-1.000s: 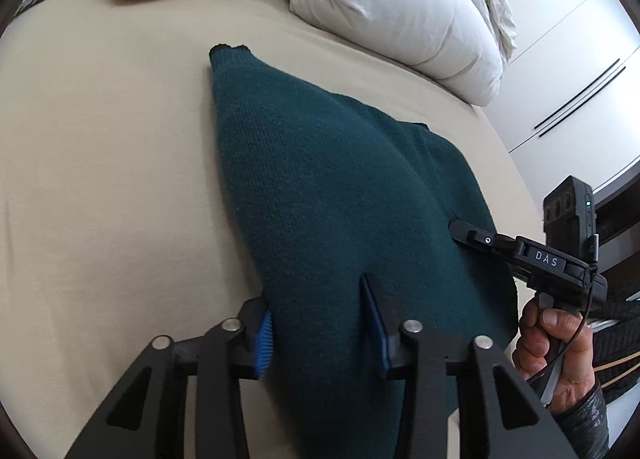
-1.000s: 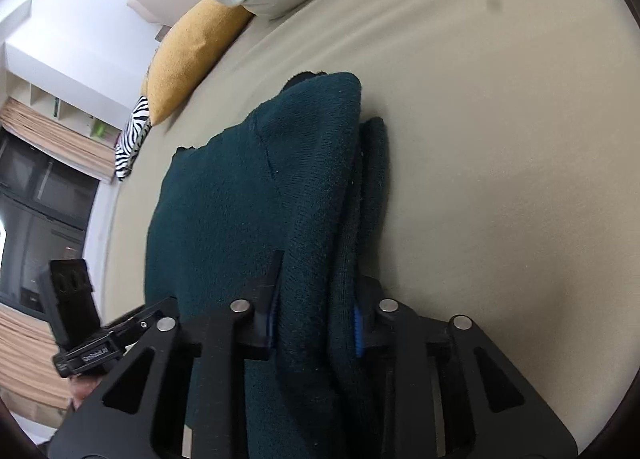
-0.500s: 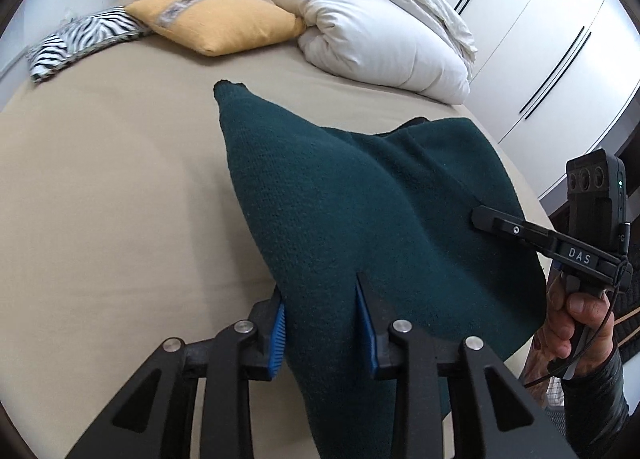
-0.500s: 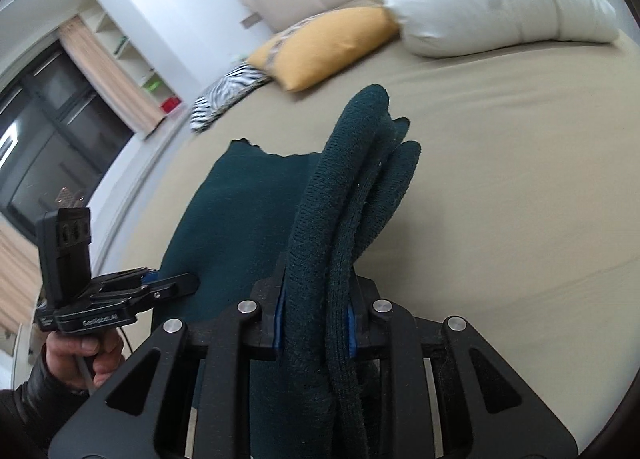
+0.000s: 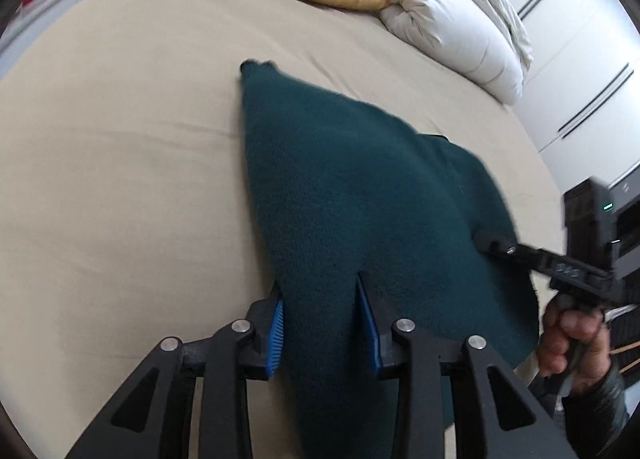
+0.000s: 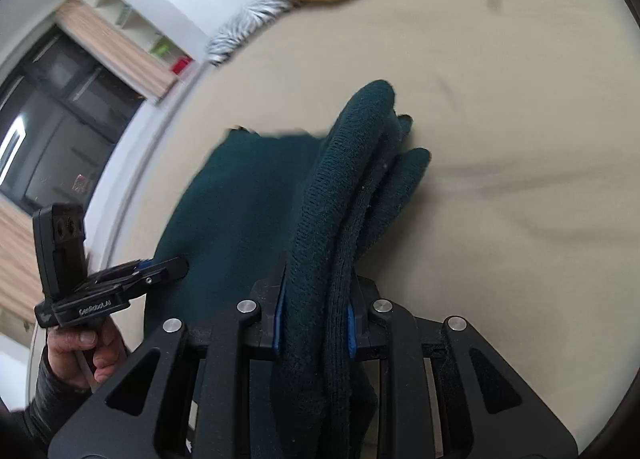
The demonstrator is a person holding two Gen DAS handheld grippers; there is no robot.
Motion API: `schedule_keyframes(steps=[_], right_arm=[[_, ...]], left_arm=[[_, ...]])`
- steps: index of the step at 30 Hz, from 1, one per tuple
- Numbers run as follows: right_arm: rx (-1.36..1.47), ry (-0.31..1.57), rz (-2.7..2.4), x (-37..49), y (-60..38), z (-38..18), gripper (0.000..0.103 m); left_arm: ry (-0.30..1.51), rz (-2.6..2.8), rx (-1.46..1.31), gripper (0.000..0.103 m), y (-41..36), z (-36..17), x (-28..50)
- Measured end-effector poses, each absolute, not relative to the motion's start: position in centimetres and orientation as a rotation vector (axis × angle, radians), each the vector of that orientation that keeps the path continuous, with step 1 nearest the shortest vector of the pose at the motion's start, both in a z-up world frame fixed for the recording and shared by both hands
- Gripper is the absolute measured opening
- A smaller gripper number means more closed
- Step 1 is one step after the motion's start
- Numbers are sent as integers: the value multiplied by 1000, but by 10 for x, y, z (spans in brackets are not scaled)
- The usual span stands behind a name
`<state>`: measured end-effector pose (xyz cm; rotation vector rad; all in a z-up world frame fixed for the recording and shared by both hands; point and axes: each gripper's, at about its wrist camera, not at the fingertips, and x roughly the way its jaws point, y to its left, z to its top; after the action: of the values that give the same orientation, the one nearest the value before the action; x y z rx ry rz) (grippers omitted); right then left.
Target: Fold small clothes
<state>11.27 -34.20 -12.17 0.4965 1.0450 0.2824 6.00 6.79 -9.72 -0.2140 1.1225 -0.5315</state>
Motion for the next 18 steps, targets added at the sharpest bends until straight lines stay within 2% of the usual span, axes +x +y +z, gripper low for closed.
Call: schedule_keyframes(steps=[5, 13, 18], right_arm=[[883, 994, 375, 104, -384, -181, 22], [920, 954, 386, 83, -390, -174, 25], [902, 898, 200, 62, -427, -157, 34]], left_arm=[[1101, -538, -224, 46, 70, -103, 59], [1079, -510, -317, 50, 80, -101, 46], [991, -446, -236, 50, 74, -79, 30]])
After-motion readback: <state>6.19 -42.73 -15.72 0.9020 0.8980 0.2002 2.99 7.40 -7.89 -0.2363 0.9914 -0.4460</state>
